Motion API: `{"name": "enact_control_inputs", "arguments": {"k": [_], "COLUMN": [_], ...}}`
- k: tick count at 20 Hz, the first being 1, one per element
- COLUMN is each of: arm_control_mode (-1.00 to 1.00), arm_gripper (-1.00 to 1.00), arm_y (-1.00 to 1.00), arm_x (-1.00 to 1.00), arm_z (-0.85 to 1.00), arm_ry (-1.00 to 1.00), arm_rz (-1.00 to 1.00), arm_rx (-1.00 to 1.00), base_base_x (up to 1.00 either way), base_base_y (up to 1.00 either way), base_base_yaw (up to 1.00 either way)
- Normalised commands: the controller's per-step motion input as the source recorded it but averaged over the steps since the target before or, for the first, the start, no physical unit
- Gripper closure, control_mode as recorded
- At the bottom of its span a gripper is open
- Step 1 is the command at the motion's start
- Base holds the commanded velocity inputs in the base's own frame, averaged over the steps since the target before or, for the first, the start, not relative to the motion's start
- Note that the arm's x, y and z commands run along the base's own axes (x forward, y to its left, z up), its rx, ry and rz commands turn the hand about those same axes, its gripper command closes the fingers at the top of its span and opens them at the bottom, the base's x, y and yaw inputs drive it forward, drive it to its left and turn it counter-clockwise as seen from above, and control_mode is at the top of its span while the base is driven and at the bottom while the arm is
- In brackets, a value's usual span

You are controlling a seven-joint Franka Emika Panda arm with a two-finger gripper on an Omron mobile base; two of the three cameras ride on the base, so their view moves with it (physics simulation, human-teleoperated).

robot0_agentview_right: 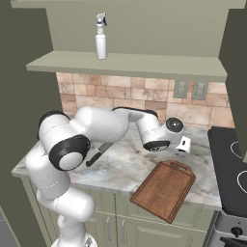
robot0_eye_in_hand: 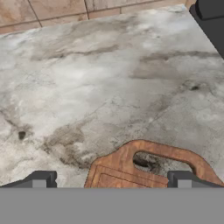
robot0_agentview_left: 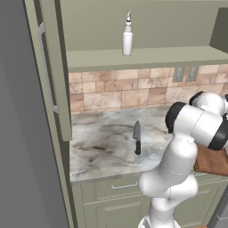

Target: Move the cutting board and knife to the sink. Then move spray from the cabinet to the counter.

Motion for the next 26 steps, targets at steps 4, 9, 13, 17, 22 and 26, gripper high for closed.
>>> {"name": "enact_control_inputs", "arguments": {"k": [4, 9, 13, 17, 22, 26], "arm_control_mode": [-1.0, -1.0, -1.0, -1.0, -1.0, -1.0], "arm_gripper": [-1.0, -1.0, -1.0, -1.0, -1.0, -1.0], "arm_y": [0.11, 0.06, 0.0, 0.0, 0.0, 0.0], "arm_x": [-0.44, -0.39, -0.36, -0.48, -0.65, -0.59], "arm_z": [0.39, 0.43, 0.47, 0.37, 0.14, 0.07], "arm_ry": [0.0, 0.06, 0.19, 0.14, 0.02, 0.15], "arm_rz": [-0.27, -0.22, -0.1, -0.04, -0.02, -0.07], "arm_rx": [0.0, 0.0, 0.0, 0.0, 0.07, 0.18], "base_base_x": [0.0, 0.0, 0.0, 0.0, 0.0, 0.0], "base_base_y": [0.0, 0.0, 0.0, 0.0, 0.0, 0.0], "base_base_yaw": [0.0, 0.0, 0.0, 0.0, 0.0, 0.0]}}
